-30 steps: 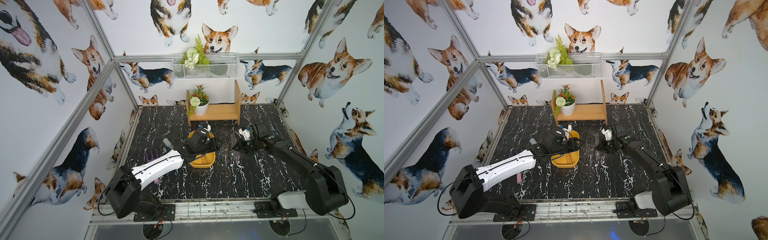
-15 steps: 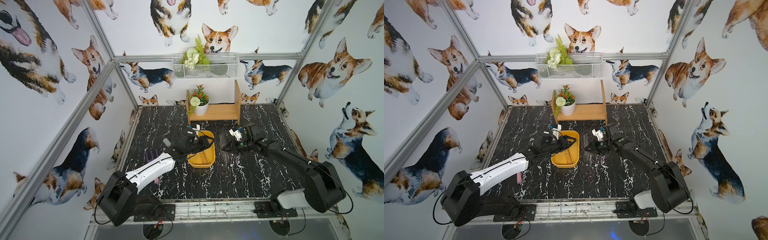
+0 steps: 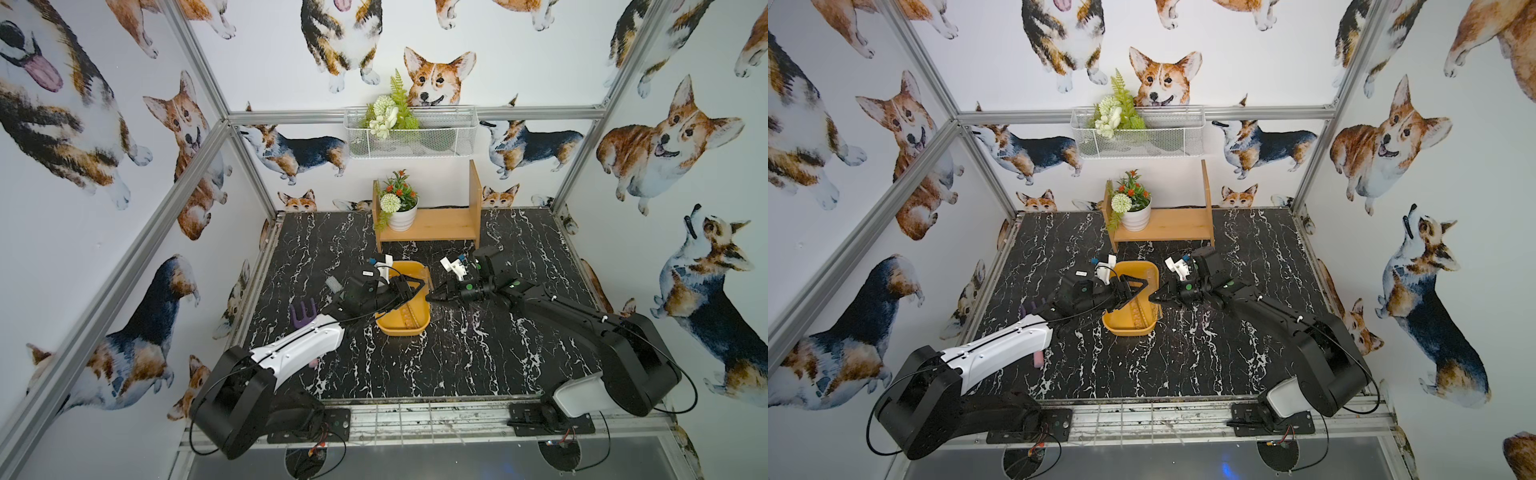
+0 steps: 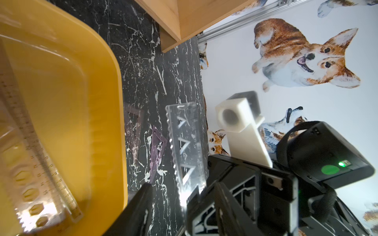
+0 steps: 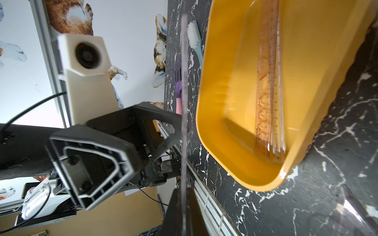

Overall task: Put the scattered rulers into the storage box
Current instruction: Pick up the ruler from the center of the board.

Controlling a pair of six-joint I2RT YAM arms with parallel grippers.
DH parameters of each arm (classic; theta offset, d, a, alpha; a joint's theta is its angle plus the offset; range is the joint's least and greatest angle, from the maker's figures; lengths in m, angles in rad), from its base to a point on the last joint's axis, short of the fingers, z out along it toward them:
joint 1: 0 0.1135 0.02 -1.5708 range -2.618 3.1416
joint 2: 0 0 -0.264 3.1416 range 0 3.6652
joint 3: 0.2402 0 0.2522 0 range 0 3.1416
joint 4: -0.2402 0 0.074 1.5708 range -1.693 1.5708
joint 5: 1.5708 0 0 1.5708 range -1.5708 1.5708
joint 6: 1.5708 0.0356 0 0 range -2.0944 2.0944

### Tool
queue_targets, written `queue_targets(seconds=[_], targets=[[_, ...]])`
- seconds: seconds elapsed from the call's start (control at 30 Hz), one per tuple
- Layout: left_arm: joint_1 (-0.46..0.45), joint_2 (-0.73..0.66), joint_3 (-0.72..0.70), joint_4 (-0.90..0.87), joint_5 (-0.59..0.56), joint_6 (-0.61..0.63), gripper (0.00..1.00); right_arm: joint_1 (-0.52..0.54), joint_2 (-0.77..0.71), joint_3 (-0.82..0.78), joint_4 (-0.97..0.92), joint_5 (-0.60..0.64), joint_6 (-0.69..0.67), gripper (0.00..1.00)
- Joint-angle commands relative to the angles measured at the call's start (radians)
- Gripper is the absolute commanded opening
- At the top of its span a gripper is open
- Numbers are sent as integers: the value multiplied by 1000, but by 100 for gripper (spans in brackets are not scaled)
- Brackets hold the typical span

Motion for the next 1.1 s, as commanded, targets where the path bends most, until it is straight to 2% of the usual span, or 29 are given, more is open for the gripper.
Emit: queue_targets(seconds=[0.0,0.3,0.6,0.93,1.07], targets=[[11,-8,-14,88,31,-29,54,12,4,-2,118,-38,68,0],[42,-18,-64,223,78,-109,54,49,22,-10,207,-69,130,0],[62,-16,-103,353,114,-191,46,72,43,-50,411,-128,260,0],[73,-10,-117,392,125,-221,24,72,35,-74,455,-137,276,0],[73,-10,-118,390,124,-224,12,71,27,-76,433,-135,251,14]])
